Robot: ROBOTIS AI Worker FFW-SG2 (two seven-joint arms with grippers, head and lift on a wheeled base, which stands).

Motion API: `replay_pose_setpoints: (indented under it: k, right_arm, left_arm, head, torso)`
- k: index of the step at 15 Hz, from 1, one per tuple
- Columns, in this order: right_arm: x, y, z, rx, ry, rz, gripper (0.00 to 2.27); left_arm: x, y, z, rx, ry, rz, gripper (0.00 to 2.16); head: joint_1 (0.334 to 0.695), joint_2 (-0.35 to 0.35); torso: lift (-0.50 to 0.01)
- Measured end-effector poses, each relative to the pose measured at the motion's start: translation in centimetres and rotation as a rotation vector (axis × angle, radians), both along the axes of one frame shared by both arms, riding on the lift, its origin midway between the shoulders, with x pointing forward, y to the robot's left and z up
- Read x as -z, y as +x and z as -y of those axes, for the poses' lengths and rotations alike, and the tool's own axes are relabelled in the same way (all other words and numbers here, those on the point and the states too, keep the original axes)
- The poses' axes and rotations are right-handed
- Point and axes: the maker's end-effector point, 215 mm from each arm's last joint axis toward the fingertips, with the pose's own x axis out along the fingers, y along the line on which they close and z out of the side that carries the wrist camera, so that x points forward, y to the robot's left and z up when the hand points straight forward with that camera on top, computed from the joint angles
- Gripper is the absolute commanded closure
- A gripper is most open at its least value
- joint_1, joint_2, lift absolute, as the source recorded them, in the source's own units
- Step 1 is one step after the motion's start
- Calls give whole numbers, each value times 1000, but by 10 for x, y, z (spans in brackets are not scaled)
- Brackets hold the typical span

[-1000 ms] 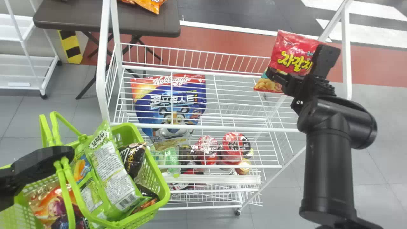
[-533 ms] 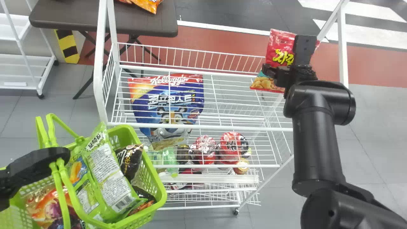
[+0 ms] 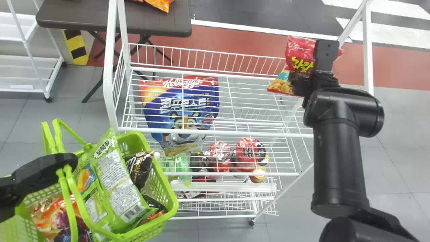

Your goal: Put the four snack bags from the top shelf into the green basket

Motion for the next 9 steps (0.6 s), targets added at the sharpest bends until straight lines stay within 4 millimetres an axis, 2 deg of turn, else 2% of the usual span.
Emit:
replay_pose_setpoints:
  k: [2, 5, 7, 9]
  right_arm:
    - [-20, -17, -6, -9, 46, 39, 2256]
    - [-49, -52, -41, -68, 144, 60, 2256]
    - [-51, -81, -83, -141, 222, 14, 2256]
    - [-45, -118, -141, -260, 315, -74, 2256]
  left_arm:
    - [0, 0, 0, -1, 1, 0, 2145]
    - [0, 0, 0, 0, 1, 1, 2145]
    - [-1, 1, 0, 1, 0, 3, 2145]
    - [-1, 2, 1, 2, 1, 4, 2145]
  head:
    - [695, -216]
    - [695, -189]
    - [695, -156]
    - [695, -106]
  torso:
    - [0]
    - [0]
    - [0]
    - [0]
